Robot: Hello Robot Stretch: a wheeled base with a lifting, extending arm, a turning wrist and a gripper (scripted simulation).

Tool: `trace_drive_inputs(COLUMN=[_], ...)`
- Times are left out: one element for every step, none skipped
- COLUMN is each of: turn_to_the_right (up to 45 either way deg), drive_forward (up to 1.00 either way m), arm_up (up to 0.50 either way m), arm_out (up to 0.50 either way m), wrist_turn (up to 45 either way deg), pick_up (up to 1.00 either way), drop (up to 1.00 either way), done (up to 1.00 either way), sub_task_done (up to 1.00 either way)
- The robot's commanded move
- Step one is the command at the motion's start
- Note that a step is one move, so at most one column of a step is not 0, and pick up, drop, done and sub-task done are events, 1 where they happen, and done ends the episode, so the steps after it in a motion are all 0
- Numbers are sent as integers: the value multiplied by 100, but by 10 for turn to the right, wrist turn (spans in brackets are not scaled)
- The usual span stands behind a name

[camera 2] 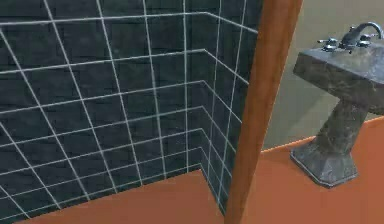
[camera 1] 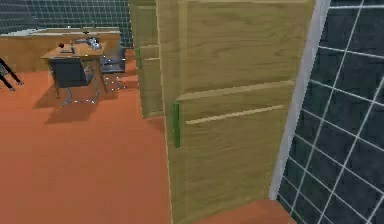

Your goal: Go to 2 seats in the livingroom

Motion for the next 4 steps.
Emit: trace_drive_inputs(turn_to_the_right=[450,240,0,-450], drive_forward=[0,0,10,0], arm_up=[0,0,0,0], arm_out=[0,0,0,0], wrist_turn=[0,0,0,0], pick_up=[0,0,0,0], drop=[0,0,0,0], done=[0,0,0,0], sub_task_done=[0,0,0,0])
